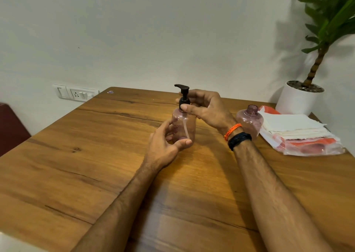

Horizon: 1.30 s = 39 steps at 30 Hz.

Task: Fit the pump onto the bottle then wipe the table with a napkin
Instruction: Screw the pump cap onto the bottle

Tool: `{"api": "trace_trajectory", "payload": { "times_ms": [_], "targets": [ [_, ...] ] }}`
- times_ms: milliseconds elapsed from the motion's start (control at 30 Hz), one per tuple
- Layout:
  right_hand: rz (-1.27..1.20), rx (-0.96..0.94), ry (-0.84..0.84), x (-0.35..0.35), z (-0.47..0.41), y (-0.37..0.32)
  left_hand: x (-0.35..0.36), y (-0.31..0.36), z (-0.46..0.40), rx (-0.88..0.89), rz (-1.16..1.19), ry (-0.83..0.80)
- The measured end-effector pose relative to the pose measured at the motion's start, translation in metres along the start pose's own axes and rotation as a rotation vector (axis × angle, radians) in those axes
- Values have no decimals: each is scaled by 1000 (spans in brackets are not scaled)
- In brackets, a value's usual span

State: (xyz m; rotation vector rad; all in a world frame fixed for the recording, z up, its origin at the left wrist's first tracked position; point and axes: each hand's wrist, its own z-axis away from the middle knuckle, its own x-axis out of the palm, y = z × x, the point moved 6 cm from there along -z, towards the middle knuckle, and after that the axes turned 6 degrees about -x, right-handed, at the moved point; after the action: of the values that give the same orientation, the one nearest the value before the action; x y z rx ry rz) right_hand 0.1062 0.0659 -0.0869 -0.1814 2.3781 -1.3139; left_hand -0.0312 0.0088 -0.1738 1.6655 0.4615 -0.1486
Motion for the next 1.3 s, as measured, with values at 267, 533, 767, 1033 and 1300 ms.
{"api": "trace_trajectory", "payload": {
  "times_ms": [267, 533, 767, 1033, 1300],
  "targets": [
    [120, 3, 75, 1, -1, 2, 0, 1, 0, -14, -18, 8],
    [155, 38, 110, 2, -1, 2, 1, 2, 0, -9, -25, -2],
    [-37, -3, -13, 0, 2, -4, 1, 4, 1, 39, 0, 6],
    [167, 59, 148, 1, 1, 3, 2, 2, -1, 34, -16, 6],
    [36, 26, 4, 3, 1, -7, 2, -1, -1, 8, -12, 6]
  ]
}}
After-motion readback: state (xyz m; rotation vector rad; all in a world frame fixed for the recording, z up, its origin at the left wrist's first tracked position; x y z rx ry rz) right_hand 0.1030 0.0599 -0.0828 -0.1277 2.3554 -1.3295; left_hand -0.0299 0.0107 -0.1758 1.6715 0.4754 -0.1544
